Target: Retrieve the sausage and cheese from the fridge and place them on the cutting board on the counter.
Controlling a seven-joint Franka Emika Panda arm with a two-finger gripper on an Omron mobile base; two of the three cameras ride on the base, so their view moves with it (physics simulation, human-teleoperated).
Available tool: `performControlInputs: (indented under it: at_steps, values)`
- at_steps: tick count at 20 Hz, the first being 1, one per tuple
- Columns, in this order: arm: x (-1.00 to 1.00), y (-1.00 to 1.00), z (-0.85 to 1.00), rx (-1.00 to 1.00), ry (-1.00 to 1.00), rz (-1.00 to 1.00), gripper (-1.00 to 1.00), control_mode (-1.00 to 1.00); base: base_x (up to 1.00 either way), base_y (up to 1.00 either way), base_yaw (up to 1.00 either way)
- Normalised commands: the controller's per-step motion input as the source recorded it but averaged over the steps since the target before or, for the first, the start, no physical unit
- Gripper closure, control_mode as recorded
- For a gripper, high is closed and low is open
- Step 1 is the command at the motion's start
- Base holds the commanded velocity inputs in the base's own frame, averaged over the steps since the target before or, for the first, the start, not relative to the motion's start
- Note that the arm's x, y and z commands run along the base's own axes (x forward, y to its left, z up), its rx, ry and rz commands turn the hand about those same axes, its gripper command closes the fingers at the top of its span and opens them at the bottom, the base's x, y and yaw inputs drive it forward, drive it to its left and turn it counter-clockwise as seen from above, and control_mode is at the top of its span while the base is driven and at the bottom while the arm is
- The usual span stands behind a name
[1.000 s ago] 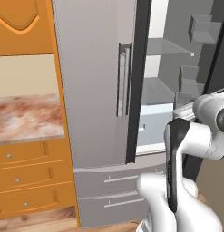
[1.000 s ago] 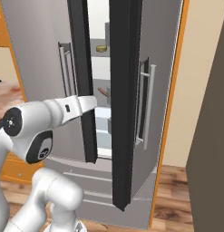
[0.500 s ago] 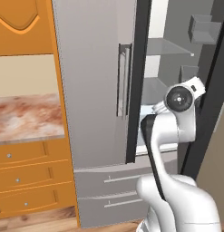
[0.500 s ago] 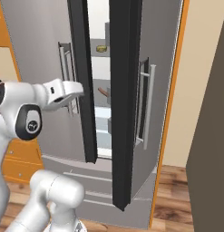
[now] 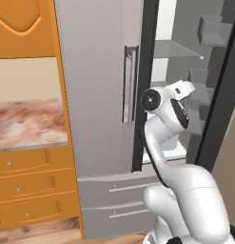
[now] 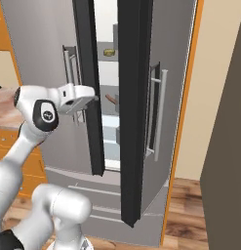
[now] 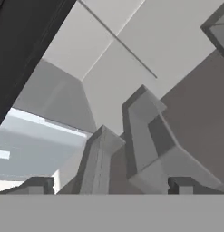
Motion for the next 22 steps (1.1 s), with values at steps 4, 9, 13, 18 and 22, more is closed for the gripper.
performControlInputs:
  at_steps: [4,9,13,18,22]
  values:
    - [0.92,-0.24,-0.26,-0.04,0.04,-0.17,-1.00,-1.00,0.00,0.00,0.00]
    - [0.75,-0.58,-0.33,-0.04,0.06,-0.12,-1.00,-1.00,0.00,0.00,0.00]
    - [0.29,-0.83,-0.17,-0.04,0.01,-0.16,-1.00,-1.00,0.00,0.00,0.00]
    - [0.05,-0.98,-0.11,-0.05,0.01,-0.19,-1.00,-1.00,0.00,0.00,0.00]
    - [-0.14,-1.00,-0.05,-0.01,0.02,-0.25,-1.00,-1.00,0.00,0.00,0.00]
